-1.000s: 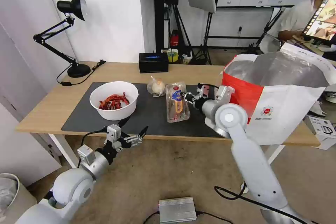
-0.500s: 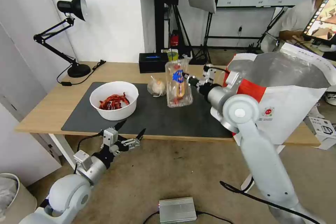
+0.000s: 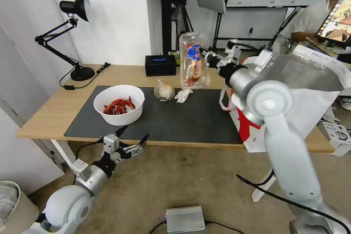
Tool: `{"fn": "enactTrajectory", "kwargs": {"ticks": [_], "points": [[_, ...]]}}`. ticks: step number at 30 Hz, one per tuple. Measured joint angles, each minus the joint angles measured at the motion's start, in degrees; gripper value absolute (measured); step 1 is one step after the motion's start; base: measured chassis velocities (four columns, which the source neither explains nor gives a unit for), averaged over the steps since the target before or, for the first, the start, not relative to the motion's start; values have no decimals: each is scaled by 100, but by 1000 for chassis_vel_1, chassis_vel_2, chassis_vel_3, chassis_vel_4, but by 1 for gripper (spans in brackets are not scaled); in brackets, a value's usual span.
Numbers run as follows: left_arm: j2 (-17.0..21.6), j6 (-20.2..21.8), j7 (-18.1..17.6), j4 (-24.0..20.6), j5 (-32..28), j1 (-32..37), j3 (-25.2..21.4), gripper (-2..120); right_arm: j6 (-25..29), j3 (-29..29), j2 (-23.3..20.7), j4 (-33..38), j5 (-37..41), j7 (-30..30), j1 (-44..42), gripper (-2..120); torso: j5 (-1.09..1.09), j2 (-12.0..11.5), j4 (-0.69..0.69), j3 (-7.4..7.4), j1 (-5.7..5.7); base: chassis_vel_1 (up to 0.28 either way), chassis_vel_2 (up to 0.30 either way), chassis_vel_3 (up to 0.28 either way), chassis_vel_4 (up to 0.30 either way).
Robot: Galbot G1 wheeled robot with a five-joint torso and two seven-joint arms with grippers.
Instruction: Pick up the trash from the table and place it into the takeout bag.
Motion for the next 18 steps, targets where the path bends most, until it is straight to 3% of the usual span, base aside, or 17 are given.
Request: {"fn": "enactTrajectory", "kwargs": {"ticks": [18], "points": [[-15, 41, -51, 21, 4, -46, 53, 100, -108, 642, -540, 241, -807, 254, -57, 0, 1, 0, -1, 0, 0, 0, 0, 0, 0]]}}
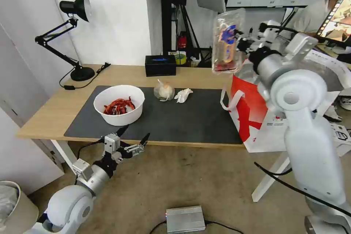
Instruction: Pick up the trash from the table and place it into the takeout bag.
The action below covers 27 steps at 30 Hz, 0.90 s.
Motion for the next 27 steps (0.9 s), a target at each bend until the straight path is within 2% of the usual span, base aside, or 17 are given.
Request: {"fn": "enactTrajectory", "kwargs": {"ticks": [7, 13, 18, 27], "points": [[-36, 2, -7, 72, 4, -81, 165, 100, 12, 458, -184, 111, 27, 2, -325, 0, 0, 0, 0, 0, 0, 0, 0, 0, 0], [-48, 3, -10, 108, 4, -122, 224, 100, 14, 614, -248, 158, 34, 0, -480, 0, -1, 0, 0, 0, 0, 0, 0, 0, 0], [-105, 5, -12, 154, 10, -147, 299, 100, 19, 943, -325, 273, 29, -25, -934, 0, -1, 0, 0, 0, 0, 0, 0, 0, 0], [-103, -2, -13, 195, 6, -234, 379, 100, 61, 1035, -210, 332, -2, -17, -1297, 0, -1, -1, 0, 0, 0, 0, 0, 0, 0]]}}
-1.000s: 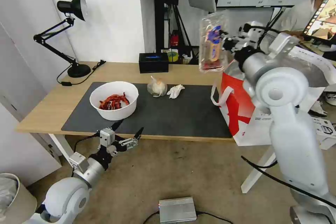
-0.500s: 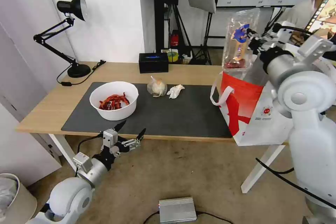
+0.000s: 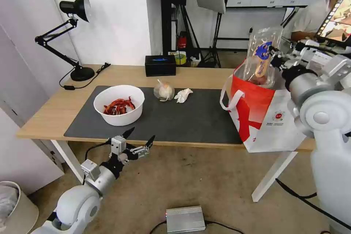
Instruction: Pick up the trash from the table and place it into the takeout bag.
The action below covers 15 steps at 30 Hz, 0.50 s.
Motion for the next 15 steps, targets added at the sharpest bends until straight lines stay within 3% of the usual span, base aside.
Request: {"fn": "enactTrajectory", "kwargs": {"ticks": [8, 15], "points": [[-5, 0, -1, 0, -1, 7, 15, 100, 87, 70, 20, 98, 42, -19, -169, 1, 0, 0, 0, 0, 0, 0, 0, 0, 0], [-21, 16, -9, -44, -5, 13, 6, 100, 238, 140, -20, 203, 131, -91, -299, 28, 0, 0, 0, 0, 0, 0, 0, 0, 0]]}}
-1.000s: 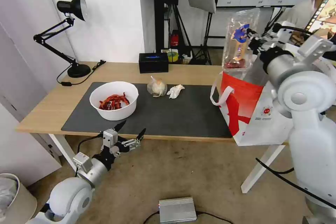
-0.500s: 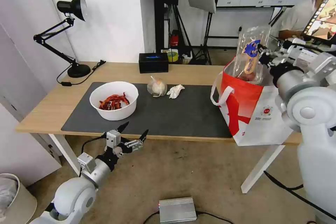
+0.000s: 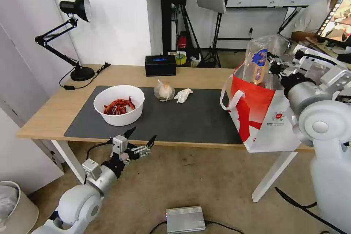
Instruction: Pick up the trash from the table and place it into the takeout bag.
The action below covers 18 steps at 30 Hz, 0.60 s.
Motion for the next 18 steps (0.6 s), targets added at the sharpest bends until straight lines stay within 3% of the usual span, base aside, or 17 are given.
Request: {"fn": "enactTrajectory", "kwargs": {"ticks": [18], "points": [[19, 4, -14, -107, -7, 38, -87, 100, 34, 67, -157, 117, 191, -28, -69, 89, 0, 0, 0, 0, 1, 0, 0, 0, 0]]}}
